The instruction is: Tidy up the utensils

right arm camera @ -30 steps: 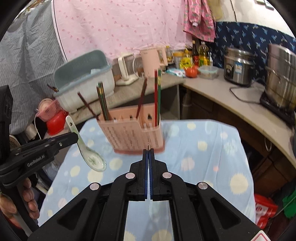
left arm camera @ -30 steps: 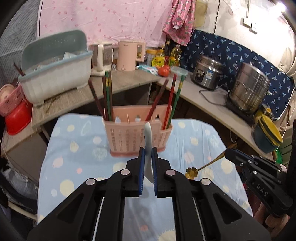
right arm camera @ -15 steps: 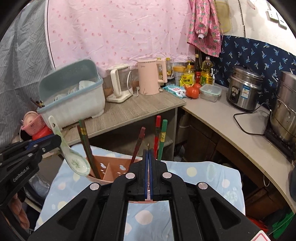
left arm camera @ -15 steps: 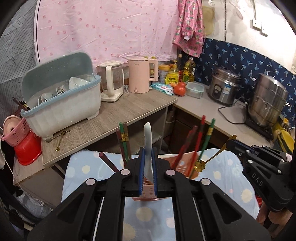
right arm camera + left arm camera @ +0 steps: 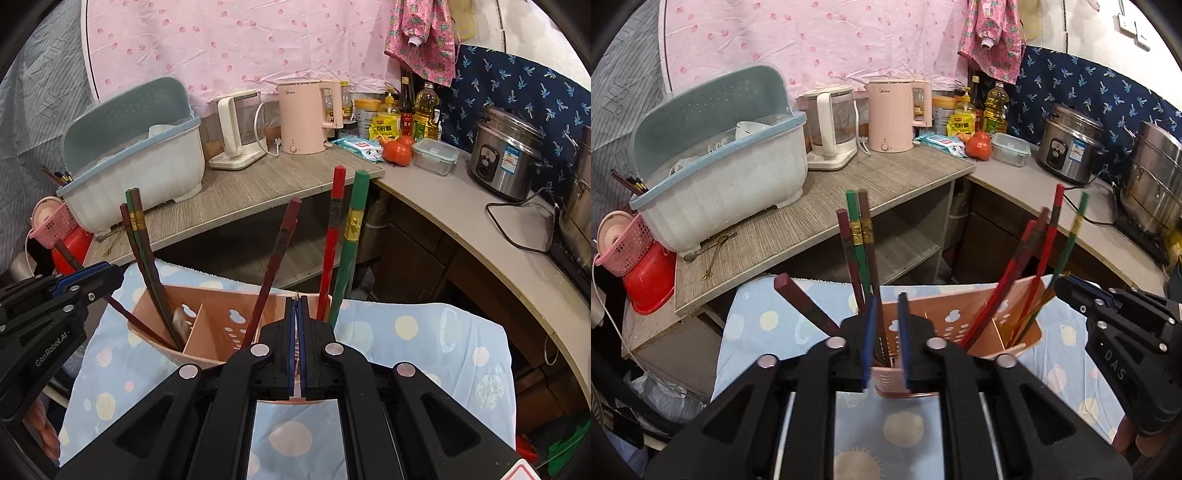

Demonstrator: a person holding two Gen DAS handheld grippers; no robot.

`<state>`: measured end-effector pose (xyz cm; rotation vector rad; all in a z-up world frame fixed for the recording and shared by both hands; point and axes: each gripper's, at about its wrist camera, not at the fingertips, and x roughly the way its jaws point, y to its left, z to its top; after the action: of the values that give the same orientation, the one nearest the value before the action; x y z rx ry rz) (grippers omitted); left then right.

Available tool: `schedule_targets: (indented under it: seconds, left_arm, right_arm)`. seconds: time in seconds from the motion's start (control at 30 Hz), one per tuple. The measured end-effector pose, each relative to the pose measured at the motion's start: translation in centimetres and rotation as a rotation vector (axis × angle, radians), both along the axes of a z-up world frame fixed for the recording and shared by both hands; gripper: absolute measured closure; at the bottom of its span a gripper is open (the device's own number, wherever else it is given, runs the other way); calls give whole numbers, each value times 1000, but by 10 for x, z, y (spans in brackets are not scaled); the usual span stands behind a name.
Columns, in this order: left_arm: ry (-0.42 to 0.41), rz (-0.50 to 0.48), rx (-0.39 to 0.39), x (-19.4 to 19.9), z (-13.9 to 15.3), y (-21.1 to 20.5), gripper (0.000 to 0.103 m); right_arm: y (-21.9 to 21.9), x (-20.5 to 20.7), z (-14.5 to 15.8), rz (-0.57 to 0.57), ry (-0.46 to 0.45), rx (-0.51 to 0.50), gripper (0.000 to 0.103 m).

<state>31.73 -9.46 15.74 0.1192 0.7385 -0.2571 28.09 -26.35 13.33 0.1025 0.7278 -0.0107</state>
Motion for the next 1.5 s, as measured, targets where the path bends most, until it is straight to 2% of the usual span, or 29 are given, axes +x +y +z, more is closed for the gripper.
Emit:
schedule_targets:
  seconds: [0.07,0.1,0.27,0.57,0.87,0.93,1.07,1.13,1.23,1.27,1.3,1.4,1.5]
  left_arm:
    - [-2,14,-11,-1,1,2,72]
    - [-5,15,-15,-2,2,1,70]
    - [-13,19,-23,-9,4,3,70]
    - [-21,14,-32,-41,7,1,70]
    - [-15,25,-23,-83,-5,1,70]
    - [-7,21,-28,-92,-8,0,70]
    - [3,19,-31,-107,-14,0,70]
    - [10,18,-34,-114,-17,1,70]
    - [14,21,-37,-124,-21,1,66]
    - [16,22,-34,-127,-22,1,62]
    - [17,27,-32,-131,-23,2,53]
    - [7,57,-31,-140,-26,7,39]
    - [12,70,-29,-146,-30,10,34]
  right_arm:
    - [0,-3,2,2,-8,0,98]
    - [0,-4,3,1,-12,1,97]
    - [-1,-18,10,0,-34,13,84]
    - [4,-56,13,0,-52,27,81]
    - [9,-99,5,-23,-25,76,77]
    - [11,-109,3,-29,-24,73,73]
    - [17,-129,0,-38,-21,60,70]
    - [19,-136,-1,-44,-19,54,65]
    - [22,-147,-3,-51,-19,43,59]
    - [22,-150,-4,-57,-15,38,58]
    - [23,-153,-5,-59,-13,39,55]
    - [23,-162,-7,-77,-14,36,52]
    - [21,-169,-11,-88,-10,43,45]
